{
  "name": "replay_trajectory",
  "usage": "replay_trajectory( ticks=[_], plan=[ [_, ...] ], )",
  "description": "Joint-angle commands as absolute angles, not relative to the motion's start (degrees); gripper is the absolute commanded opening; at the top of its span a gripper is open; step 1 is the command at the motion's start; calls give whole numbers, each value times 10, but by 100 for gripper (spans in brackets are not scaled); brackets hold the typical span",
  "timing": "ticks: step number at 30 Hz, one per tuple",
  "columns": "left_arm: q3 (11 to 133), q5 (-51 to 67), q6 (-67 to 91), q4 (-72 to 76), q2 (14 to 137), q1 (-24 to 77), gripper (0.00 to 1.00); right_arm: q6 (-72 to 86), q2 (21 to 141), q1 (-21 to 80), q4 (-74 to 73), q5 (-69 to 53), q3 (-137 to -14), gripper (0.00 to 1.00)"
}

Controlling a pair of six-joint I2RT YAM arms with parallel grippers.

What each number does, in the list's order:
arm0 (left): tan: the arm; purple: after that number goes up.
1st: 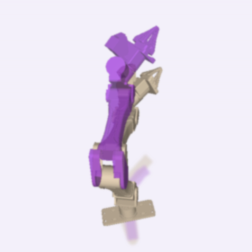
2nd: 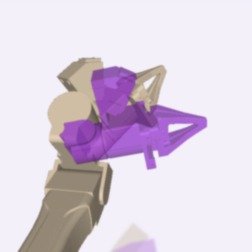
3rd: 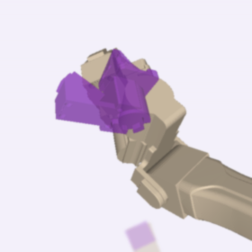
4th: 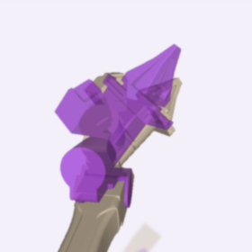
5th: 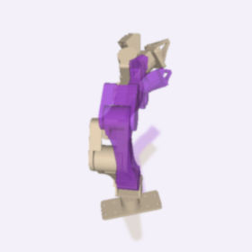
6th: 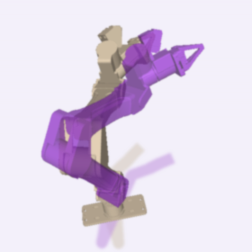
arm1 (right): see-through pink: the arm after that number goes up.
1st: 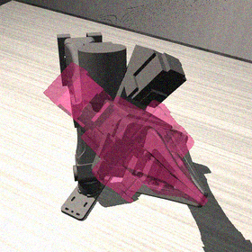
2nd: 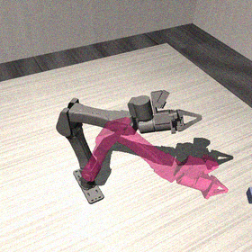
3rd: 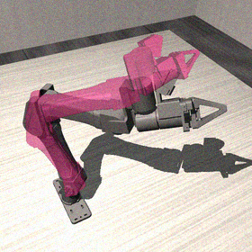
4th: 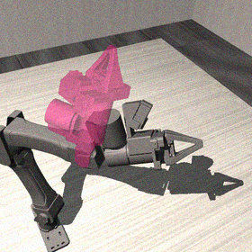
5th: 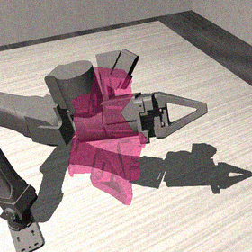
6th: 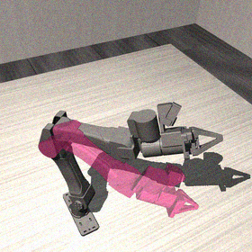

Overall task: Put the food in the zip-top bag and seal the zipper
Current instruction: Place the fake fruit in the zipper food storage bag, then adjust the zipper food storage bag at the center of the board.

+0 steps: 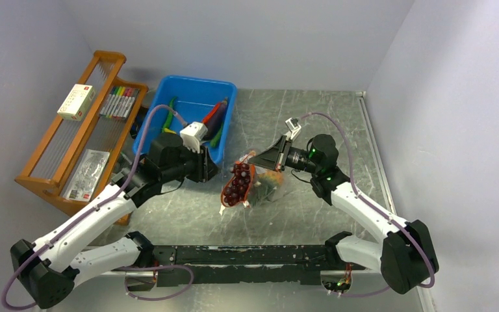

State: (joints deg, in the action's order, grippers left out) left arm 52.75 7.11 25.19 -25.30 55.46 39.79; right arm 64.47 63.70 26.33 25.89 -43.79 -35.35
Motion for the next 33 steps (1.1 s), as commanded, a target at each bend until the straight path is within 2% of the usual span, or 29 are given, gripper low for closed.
replay_trajectory(
  ticks=[1,7,13,22,25,33],
  plan=[
    [500,100,270,-194,572,394,30,651,637,261,301,-452,-375,0],
    [490,72,262,-139,625,394,29,647,633,261,294,-448,-375,0],
    [553,212,251,-74,685,397,23,647,630,261,291,-442,-373,0],
    [514,230,282,-16,724,421,21,677,644,261,333,-448,-366,0],
    [513,215,276,-29,729,421,26,667,642,261,328,-442,-364,0],
    [510,264,216,-29,690,421,55,637,645,261,294,-452,-382,0]
  ],
)
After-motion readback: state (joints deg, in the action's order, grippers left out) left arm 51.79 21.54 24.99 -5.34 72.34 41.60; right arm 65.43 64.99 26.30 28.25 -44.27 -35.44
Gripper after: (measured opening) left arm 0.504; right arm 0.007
